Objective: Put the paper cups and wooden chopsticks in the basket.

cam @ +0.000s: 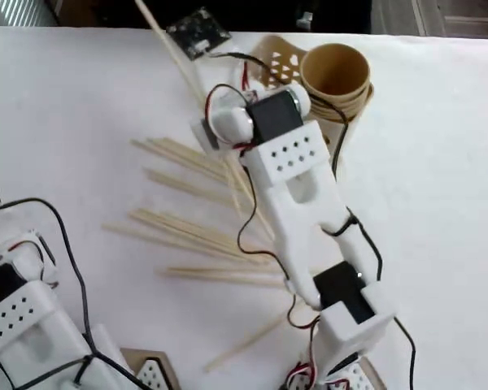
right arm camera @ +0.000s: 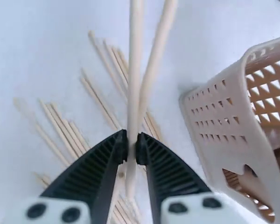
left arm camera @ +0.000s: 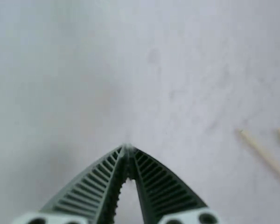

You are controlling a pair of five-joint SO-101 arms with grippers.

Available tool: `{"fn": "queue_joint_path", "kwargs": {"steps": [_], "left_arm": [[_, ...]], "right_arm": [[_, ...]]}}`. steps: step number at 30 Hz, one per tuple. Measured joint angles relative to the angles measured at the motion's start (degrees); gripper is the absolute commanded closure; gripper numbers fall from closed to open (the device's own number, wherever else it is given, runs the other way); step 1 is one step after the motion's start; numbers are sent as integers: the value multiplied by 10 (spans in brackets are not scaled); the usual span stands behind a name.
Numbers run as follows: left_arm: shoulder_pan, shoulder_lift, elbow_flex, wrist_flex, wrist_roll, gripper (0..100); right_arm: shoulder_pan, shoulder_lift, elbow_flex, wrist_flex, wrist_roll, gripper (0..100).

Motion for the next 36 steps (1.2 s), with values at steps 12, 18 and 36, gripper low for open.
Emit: {"fn": "queue_joint_path", "kwargs": {"steps": [12, 18, 36], "left_arm": [[0, 0, 0, 0, 0, 973], [0, 0, 0, 0, 0, 973], [0, 0, 0, -1, 0, 973]], "right_arm": [[13, -44, 1, -213, -115, 981], [67, -47, 11, -331, -121, 981], [161, -150, 407, -785, -33, 982]]}}
